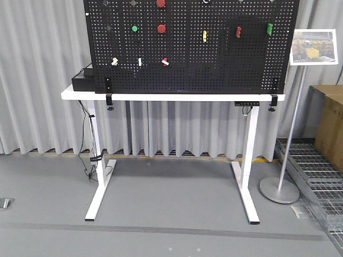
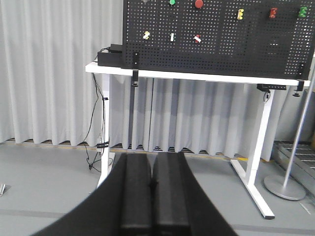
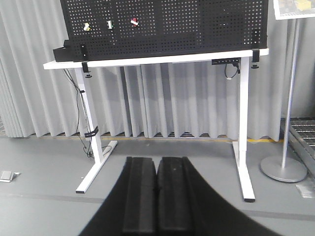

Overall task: Rotate knob clockwise with right arm
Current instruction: 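Drive the base toward the black pegboard on the white table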

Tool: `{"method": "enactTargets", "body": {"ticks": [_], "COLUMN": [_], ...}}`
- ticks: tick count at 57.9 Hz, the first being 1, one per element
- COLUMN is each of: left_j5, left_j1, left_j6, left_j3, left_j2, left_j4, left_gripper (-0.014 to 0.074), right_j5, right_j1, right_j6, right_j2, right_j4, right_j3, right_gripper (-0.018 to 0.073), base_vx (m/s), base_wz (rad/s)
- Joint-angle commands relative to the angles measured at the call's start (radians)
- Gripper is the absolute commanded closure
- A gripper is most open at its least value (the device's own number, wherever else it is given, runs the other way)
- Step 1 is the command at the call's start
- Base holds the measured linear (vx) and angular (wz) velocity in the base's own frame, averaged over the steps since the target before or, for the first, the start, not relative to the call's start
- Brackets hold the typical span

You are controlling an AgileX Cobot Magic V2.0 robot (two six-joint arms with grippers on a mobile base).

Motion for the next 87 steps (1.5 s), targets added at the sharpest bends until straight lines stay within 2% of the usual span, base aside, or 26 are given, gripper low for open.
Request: {"method": "enactTargets", "body": {"ticks": [1, 40, 87], "left_j5": [-0.082, -0.082, -0.082], "left_j1": [0.002, 0.002, 0.002], "left_j6": [-0.004, -0.004, -0.004], "left_j3": [0.013, 0.013, 0.013], "left_j2": [0.0, 0.0, 0.0], "left_j4": [-0.008, -0.008, -0.008], "left_gripper": [0.0603, 0.0603, 0.0603], "right_j5": [-0.081, -0.082, -0.082], "right_j1": [-0.001, -0.001, -0.001], "right_j6": [-0.01, -0.01, -0.01], "right_j2": [-0.01, -0.01, -0.01], "right_j4": [-0.005, -0.005, -0.005], "right_j3": [0.009, 0.009, 0.009], "right_gripper": [0.0568, 0.0568, 0.0568], "base_vx": [0.2, 0.28, 0.42], "base_wz": [0.0, 0.0, 0.01]}}
